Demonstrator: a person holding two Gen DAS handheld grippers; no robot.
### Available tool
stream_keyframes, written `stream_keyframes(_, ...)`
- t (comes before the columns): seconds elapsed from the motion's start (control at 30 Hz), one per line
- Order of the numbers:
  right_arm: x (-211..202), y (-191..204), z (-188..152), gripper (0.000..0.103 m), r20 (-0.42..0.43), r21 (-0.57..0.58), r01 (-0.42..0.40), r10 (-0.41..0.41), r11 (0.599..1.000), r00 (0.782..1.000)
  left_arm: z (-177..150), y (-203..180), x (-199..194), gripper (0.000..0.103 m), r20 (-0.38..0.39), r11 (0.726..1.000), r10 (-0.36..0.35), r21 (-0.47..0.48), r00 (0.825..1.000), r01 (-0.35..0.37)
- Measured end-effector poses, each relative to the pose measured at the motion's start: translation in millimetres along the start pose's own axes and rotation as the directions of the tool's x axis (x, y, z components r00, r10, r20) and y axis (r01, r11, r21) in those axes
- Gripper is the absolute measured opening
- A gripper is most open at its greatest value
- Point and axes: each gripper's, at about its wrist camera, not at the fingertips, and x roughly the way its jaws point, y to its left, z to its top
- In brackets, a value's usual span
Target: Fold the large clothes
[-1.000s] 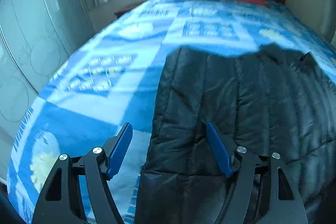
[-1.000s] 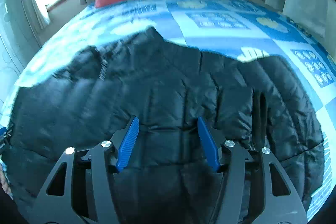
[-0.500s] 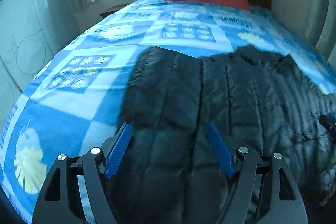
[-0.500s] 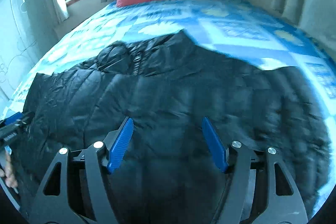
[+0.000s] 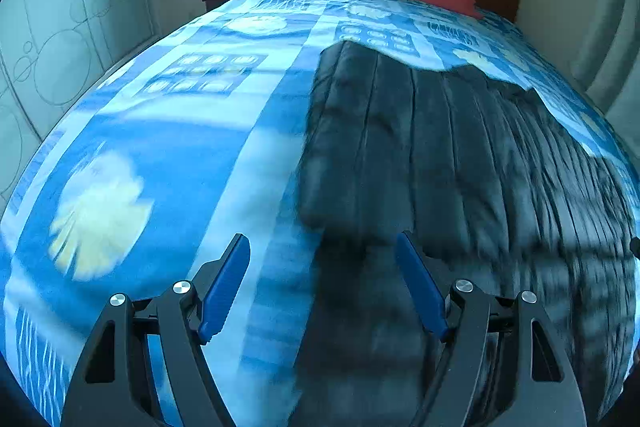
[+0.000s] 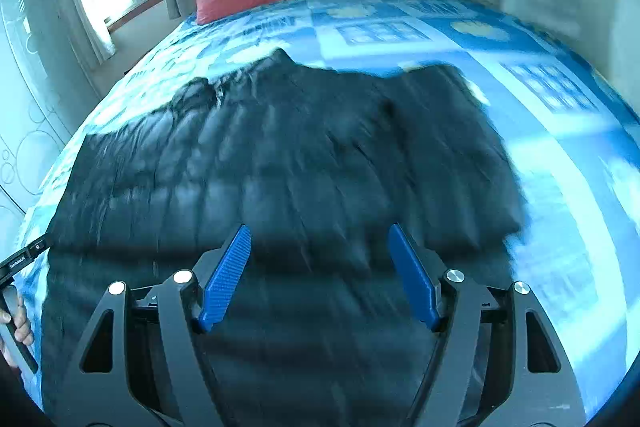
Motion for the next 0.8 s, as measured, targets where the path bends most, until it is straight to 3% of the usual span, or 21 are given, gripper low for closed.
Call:
stream_keyframes(0.23,-73.2,-66.1,-112.3,0.071,-0.075,0.075,0.087,-0.081,0.993,0.994,-87.2,38.8,-57.3,0.075,-0.073,0.997,-0.064,-0.051,0.995,0.061)
stream_keyframes(0.43,-113.6,-90.1,-192.6,0.071,-0.132,0.162,0.046,-0.025,0.986,0.991,-153.2,51.9,-95.4,0.075,-0.131,0.981,-0.170,-0.120,0.977,0.154)
stream_keyframes(0.7,-150.1,-79.4,-234.5,0.071,-0.106,0.124,-0.011,0.024,0.992,0.994,-200.6,45.1,-127.0,0.075,-0.135,0.963,-0.251,-0.138,0.959,0.233)
stream_keyframes(0.8,-152.5,-78.8,-239.4,0.066,-0.108,0.134,-0.033,0.048,0.990,0.993,-210.7,39.8,-132.0,0.073,-0.128,0.957,-0.272,-0.142,0.954,0.254)
